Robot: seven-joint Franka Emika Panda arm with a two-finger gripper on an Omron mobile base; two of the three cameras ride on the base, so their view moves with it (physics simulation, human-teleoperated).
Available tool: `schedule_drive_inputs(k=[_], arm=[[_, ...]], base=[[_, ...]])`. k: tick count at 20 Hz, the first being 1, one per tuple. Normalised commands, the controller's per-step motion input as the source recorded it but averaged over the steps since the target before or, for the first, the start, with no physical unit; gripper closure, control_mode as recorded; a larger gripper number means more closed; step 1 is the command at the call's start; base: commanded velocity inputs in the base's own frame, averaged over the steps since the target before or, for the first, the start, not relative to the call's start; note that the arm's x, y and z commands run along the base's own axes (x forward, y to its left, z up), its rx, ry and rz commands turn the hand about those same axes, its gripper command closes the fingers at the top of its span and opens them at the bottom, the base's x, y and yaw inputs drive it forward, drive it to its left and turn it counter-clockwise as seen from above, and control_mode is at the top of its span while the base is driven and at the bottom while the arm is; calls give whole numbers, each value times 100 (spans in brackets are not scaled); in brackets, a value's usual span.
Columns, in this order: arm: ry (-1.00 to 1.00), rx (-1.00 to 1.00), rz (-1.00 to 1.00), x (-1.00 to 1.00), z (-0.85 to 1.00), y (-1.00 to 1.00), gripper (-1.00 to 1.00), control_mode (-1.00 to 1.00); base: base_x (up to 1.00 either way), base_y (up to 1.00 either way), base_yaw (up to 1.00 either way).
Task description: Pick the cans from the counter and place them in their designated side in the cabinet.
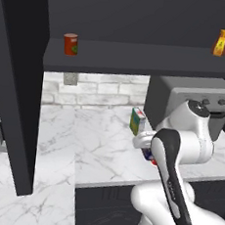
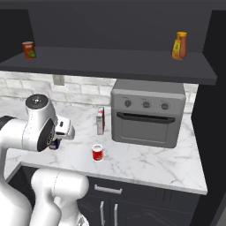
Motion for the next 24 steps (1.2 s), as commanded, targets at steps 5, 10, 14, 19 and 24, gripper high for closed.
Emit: schedule_drive_inputs(k=[5, 10, 14, 19, 24], arm=[[-9, 0, 0, -28, 12, 0, 100, -100], [-9, 0, 0, -30, 14, 0, 100, -100], [-9, 0, 0, -29, 14, 0, 100, -100], [-9, 0, 0, -27, 15, 0, 100, -100], [-6, 0, 0, -22, 14, 0, 100, -100]], base=[[0, 0, 0], [0, 0, 0], [0, 0, 0], [0, 0, 0], [0, 0, 0]])
